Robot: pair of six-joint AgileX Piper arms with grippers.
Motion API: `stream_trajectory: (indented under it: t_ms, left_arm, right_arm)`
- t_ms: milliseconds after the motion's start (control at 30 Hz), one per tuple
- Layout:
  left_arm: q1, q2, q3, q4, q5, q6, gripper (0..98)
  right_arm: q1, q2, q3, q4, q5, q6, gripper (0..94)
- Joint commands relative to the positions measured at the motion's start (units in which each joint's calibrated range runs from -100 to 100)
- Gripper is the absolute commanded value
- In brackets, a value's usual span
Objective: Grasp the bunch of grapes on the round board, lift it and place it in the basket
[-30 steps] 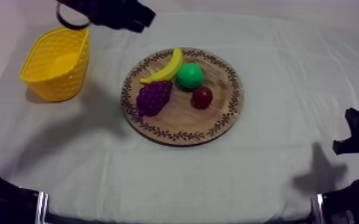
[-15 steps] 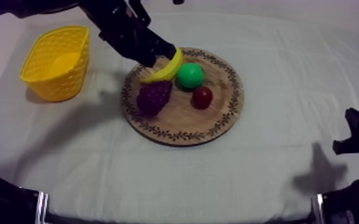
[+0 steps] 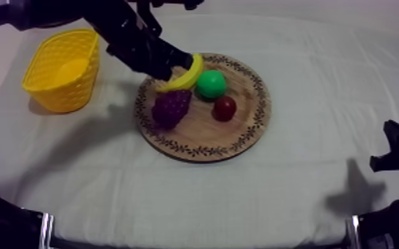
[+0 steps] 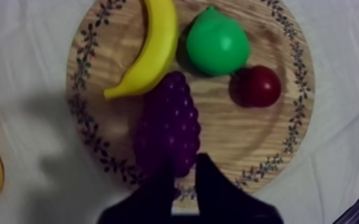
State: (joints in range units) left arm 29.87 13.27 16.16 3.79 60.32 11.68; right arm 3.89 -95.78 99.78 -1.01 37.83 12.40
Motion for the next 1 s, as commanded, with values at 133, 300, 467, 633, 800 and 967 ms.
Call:
stream_trajectory:
  t_ms: [133, 300, 467, 633, 800, 967]
  left_arm:
    - [-0.34, -1.00, 4.40, 0.18, -1.24, 1.24, 62.2]
    - [-0.73, -1.21, 5.73, 0.29, -0.89, 0.90, 84.6]
    - [-0.77, -1.24, 5.95, 0.09, -0.67, 0.79, 93.0]
    - [-0.52, -1.01, 5.75, 0.01, -0.83, 0.74, 94.6]
    - [-0.18, 0.16, 5.50, -0.04, -1.41, 0.78, 95.0]
    - [0.02, 2.49, 5.19, 0.23, -1.76, 0.72, 95.7]
  right_arm:
    - [0.01, 0.02, -0.01, 0.01, -0.01, -0.02, 0.3]
    - [0.01, 0.02, -0.01, 0.01, -0.01, -0.02, 0.3]
    - [0.01, 0.02, -0.01, 0.01, -0.01, -0.02, 0.3]
    - [0.01, 0.02, -0.01, 0.01, -0.01, -0.02, 0.3]
    - [0.01, 0.02, -0.01, 0.01, -0.01, -0.02, 0.3]
    - [0.01, 0.02, -0.01, 0.01, -0.01, -0.02, 0.3]
